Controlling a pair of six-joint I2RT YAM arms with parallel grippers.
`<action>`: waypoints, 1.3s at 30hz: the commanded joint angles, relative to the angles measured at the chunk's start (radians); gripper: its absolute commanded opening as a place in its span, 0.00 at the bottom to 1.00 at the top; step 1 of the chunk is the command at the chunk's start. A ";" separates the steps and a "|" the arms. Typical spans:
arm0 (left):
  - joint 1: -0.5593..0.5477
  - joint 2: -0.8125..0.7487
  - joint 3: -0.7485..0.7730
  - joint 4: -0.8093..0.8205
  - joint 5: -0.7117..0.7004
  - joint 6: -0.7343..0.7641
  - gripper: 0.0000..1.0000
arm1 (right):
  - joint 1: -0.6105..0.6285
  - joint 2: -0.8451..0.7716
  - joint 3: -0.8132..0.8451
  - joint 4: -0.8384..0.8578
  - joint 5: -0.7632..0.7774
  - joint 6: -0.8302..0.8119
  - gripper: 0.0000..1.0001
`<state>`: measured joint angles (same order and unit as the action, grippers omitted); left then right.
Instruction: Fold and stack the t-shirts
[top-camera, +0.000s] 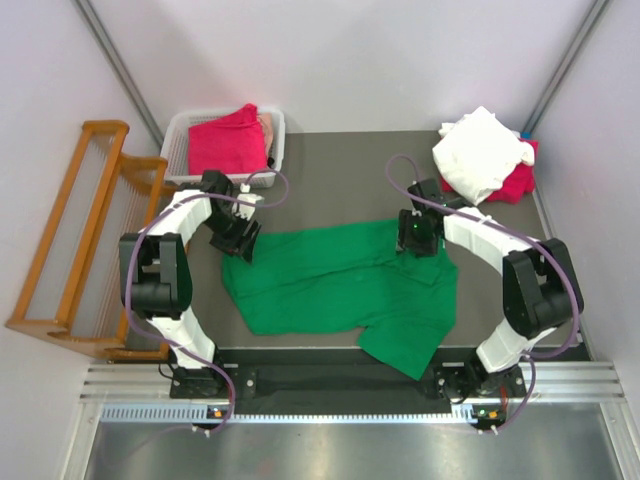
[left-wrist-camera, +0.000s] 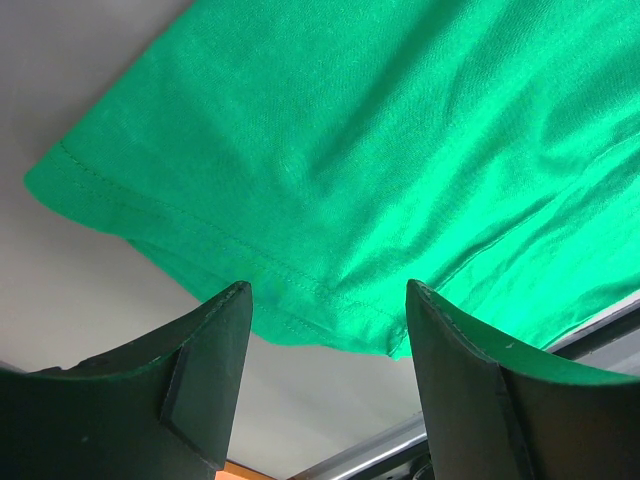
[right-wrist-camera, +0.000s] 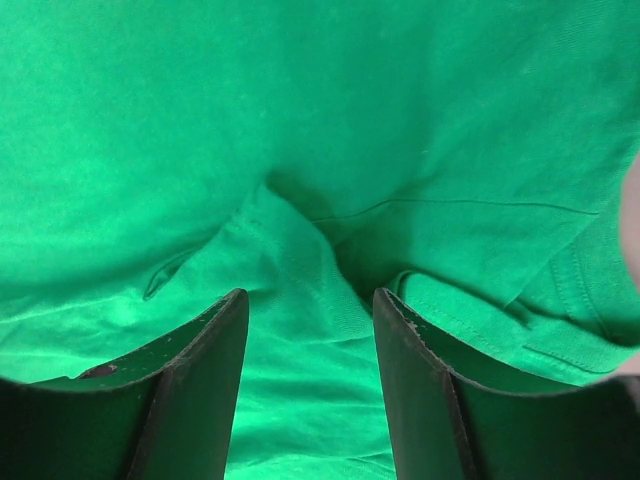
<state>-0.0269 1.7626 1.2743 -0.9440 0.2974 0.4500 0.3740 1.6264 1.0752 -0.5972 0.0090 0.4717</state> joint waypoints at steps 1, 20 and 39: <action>0.005 -0.037 0.023 -0.006 0.008 0.009 0.68 | 0.043 -0.054 -0.013 -0.021 -0.004 0.001 0.53; 0.004 -0.018 0.056 -0.007 0.026 0.000 0.68 | 0.155 -0.298 -0.115 -0.187 0.015 0.030 0.53; 0.004 -0.052 0.036 -0.013 0.014 0.004 0.68 | 0.045 0.090 0.128 0.025 0.091 -0.005 0.49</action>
<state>-0.0269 1.7512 1.2999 -0.9470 0.3038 0.4450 0.4210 1.7111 1.2301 -0.6292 0.0917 0.4549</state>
